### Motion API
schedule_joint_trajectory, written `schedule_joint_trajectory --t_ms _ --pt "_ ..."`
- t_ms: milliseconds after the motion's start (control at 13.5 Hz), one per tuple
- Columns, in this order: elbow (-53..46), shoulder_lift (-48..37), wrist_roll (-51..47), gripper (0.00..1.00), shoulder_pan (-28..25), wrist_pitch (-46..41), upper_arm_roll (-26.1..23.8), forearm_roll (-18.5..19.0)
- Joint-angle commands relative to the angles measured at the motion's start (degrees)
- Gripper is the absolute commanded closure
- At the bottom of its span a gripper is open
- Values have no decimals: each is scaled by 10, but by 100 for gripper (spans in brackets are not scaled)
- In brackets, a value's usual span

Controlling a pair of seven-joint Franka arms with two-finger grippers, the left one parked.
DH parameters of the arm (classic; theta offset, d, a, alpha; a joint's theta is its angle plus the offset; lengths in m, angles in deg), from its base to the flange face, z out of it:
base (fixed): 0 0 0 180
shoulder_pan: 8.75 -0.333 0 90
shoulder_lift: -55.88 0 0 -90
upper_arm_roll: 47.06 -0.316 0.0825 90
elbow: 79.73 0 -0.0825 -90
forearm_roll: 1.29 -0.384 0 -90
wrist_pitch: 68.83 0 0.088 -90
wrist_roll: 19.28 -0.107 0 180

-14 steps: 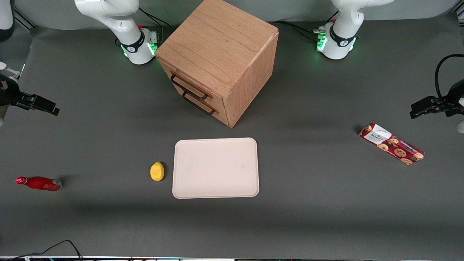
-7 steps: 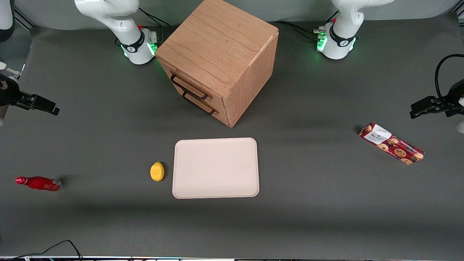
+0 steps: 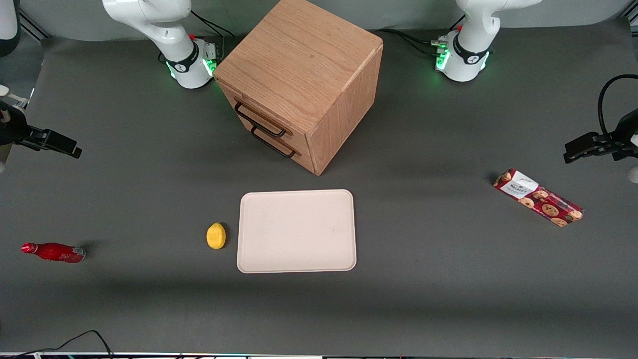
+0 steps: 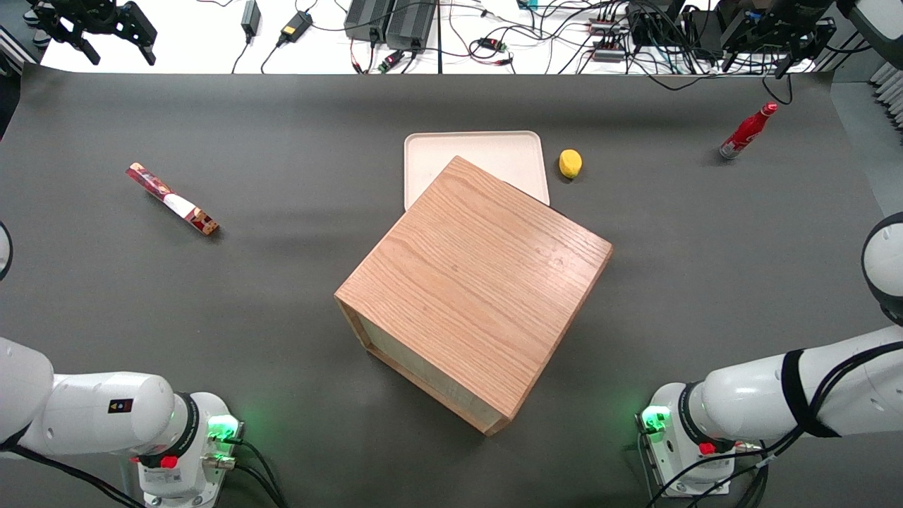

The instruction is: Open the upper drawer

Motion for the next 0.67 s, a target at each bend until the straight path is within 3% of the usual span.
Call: schedule_joint_trajectory --t_ms 0,370,593 --pt "-3 -9 -7 0 -28 -9 2 7" --pt "-18 -19 -20 0 -140 -57 8 6" --pt "-25 -23 -12 0 -220 -76 40 6"
